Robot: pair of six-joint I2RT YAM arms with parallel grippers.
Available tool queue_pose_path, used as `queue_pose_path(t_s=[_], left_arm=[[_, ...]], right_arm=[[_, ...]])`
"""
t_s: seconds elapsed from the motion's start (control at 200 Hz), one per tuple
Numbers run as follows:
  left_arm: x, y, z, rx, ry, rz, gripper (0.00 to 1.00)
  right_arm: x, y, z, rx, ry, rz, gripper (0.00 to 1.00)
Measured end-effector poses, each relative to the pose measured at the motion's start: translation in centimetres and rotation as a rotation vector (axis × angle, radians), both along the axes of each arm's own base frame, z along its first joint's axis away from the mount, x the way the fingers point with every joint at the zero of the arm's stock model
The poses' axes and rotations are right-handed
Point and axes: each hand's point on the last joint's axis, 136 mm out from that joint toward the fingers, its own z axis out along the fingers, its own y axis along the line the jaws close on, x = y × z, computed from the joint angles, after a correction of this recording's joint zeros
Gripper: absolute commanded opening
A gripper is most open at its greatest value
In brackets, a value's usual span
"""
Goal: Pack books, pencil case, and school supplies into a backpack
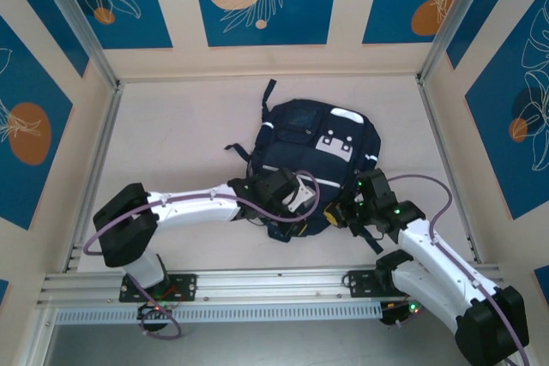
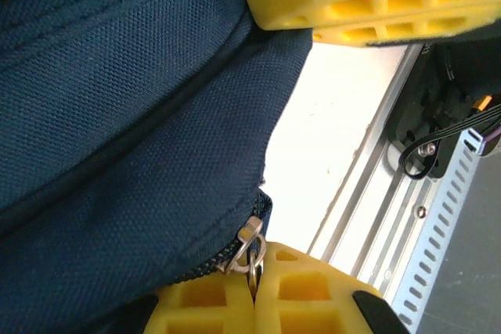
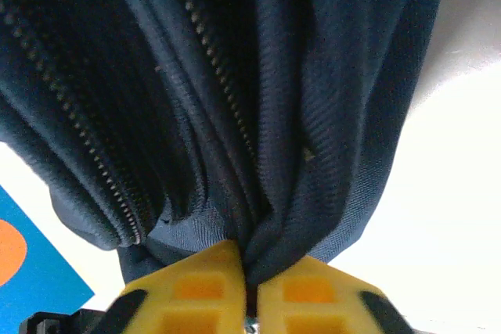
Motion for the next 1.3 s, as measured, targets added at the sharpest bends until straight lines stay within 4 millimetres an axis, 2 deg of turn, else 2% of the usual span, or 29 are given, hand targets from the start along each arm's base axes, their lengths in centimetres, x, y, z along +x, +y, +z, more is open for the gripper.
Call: queue_pose_path(t_s=[0.155,0.52,0.645,0.755,0.86,1.02,1.1,1.205,1.25,1.3], left_arm=[[0.0,1.0,-0.2,0.008,-0.026,0.009,0.0],[1.9,5.8,0.7,0.0,-0.081,0.104,0.0],[1.6,6.8,0.6,-0.003,-0.087,0.112,0.0],[1.5,7.0,0.1,-0.005,-0.085,0.113,0.0],[1.3,6.3,-0.1,-0.007,-0.082,0.103,0.0],[1.6,4.4,-0.7,0.014,-0.084,0.085,0.0],[2.0,3.1,-0.7,0.019,-0.092,0.078,0.0],[2.3,1.4,-0.9,0.024,-0.089,0.065,0.0],[2.5,0.7,-1.0,0.025,-0.084,0.066,0.0],[2.7,-0.1,-1.0,0.021,-0.076,0.066,0.0]], right_arm=[[0.0,-0.2,-0.3,-0.004,0.006,0.029,0.0],[0.3,-1.2,-0.1,-0.012,-0.009,0.083,0.0],[0.8,-1.2,0.3,-0.054,0.033,0.142,0.0],[1.3,-1.3,0.0,-0.066,0.076,0.161,0.0],[2.2,-1.7,-0.4,-0.077,0.11,0.16,0.0],[5.3,-2.5,-0.4,-0.103,0.136,0.151,0.01],[7.3,-2.9,0.0,-0.123,0.114,0.15,0.09],[9.5,-3.5,1.0,-0.171,0.055,0.155,0.42],[10.1,-3.8,1.5,-0.195,0.031,0.149,0.49],[10.9,-4.2,2.3,-0.224,-0.02,0.147,0.53]])
